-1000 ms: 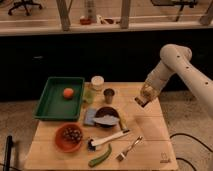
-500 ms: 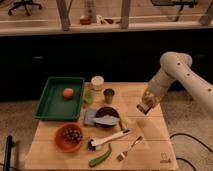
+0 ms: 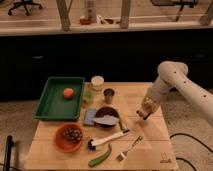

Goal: Place eraser in table surface

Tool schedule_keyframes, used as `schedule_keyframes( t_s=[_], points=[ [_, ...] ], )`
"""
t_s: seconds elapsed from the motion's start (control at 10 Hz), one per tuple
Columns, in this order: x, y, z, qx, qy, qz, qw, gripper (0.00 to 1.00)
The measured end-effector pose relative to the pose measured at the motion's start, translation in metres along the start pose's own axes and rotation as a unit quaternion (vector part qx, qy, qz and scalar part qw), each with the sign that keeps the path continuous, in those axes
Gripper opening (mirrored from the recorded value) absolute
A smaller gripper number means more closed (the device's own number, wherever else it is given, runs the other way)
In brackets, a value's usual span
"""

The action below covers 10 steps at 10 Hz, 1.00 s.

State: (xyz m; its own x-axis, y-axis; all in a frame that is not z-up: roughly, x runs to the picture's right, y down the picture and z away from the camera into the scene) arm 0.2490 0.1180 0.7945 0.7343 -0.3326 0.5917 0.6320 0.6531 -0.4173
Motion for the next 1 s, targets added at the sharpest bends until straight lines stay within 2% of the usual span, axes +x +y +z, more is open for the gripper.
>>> schedule_keyframes(
  t_s=[0.3, 0.5, 0.7, 1.0],
  points=[
    [0.000, 0.008, 0.027, -0.014, -0.006, 0.010, 0.9998, 0.00],
    [-0.003, 0.009, 0.037, -0.018, -0.011, 0.013, 0.9997, 0.00],
    [-0.006, 0.017, 0.052, -0.030, -0.016, 0.019, 0.9992, 0.00],
    [-0.011, 0.019, 0.068, -0.037, -0.013, 0.022, 0.9990, 0.00]
  ],
)
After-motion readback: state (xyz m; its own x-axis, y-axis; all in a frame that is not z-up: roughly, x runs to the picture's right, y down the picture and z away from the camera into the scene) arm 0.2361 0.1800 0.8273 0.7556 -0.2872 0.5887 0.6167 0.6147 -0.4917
